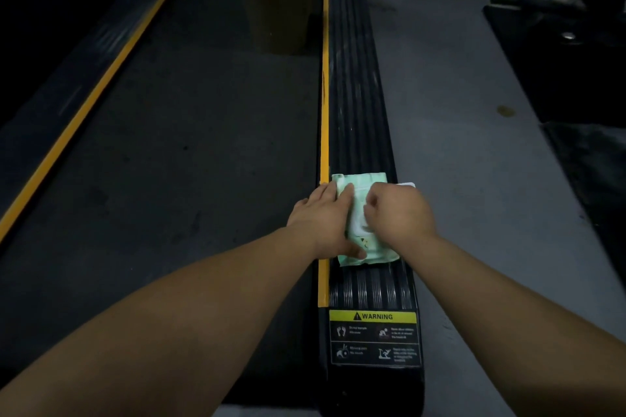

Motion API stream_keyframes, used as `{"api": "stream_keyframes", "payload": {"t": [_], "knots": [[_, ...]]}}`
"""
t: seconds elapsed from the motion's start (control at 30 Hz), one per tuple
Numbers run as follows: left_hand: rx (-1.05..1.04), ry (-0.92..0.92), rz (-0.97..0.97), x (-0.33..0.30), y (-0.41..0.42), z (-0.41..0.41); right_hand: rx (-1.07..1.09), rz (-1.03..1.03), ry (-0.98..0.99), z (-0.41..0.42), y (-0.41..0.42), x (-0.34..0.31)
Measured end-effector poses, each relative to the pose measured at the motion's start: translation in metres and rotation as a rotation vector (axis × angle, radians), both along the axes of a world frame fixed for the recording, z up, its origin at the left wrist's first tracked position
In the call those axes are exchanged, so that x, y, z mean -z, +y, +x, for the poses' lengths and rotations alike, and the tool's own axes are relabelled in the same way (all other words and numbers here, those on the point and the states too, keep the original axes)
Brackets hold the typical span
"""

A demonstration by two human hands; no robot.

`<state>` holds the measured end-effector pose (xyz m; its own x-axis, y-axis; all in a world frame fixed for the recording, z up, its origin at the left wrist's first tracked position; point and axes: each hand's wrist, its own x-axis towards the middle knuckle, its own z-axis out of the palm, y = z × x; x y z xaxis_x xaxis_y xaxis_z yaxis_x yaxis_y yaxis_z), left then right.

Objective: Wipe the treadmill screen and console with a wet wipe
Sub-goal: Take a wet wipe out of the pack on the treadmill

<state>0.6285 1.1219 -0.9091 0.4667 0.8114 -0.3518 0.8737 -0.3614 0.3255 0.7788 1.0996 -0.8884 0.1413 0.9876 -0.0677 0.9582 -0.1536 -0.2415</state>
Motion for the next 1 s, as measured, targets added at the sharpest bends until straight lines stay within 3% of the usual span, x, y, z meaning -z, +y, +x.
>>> {"api": "stream_keyframes", "payload": {"t": [0.07, 0.2, 0.43, 0.53, 0.7, 0.8, 0.83, 0.93, 1.0], "knots": [[-0.006, 0.001, -0.001, 0.001, 0.000, 0.000, -0.178, -0.134, -0.303, -0.009, 0.006, -0.010], [-0.014, -0.009, -0.004, 0.003, 0.002, 0.000, -0.406, -0.150, -0.590, -0.025, 0.011, -0.020], [-0.020, -0.025, -0.010, 0.007, 0.000, -0.004, -0.443, -0.168, -0.601, -0.026, 0.021, -0.019], [-0.014, -0.031, -0.003, 0.006, -0.001, -0.003, -0.296, -0.146, -0.367, -0.010, 0.024, -0.019], [-0.009, -0.009, -0.007, 0.002, -0.001, -0.003, 0.058, -0.136, 0.431, 0.006, 0.023, -0.015], [-0.007, -0.021, -0.014, 0.004, -0.001, -0.003, 0.229, -0.142, 0.693, 0.011, 0.021, -0.010], [-0.008, -0.027, -0.017, 0.004, -0.001, -0.003, 0.239, -0.156, 0.675, 0.011, 0.023, -0.008], [-0.016, -0.040, -0.024, 0.005, 0.000, -0.002, 0.108, -0.187, 0.224, 0.005, 0.028, -0.005], [-0.015, -0.034, -0.025, 0.005, 0.000, -0.002, 0.074, -0.193, 0.046, -0.001, 0.031, -0.002]]}}
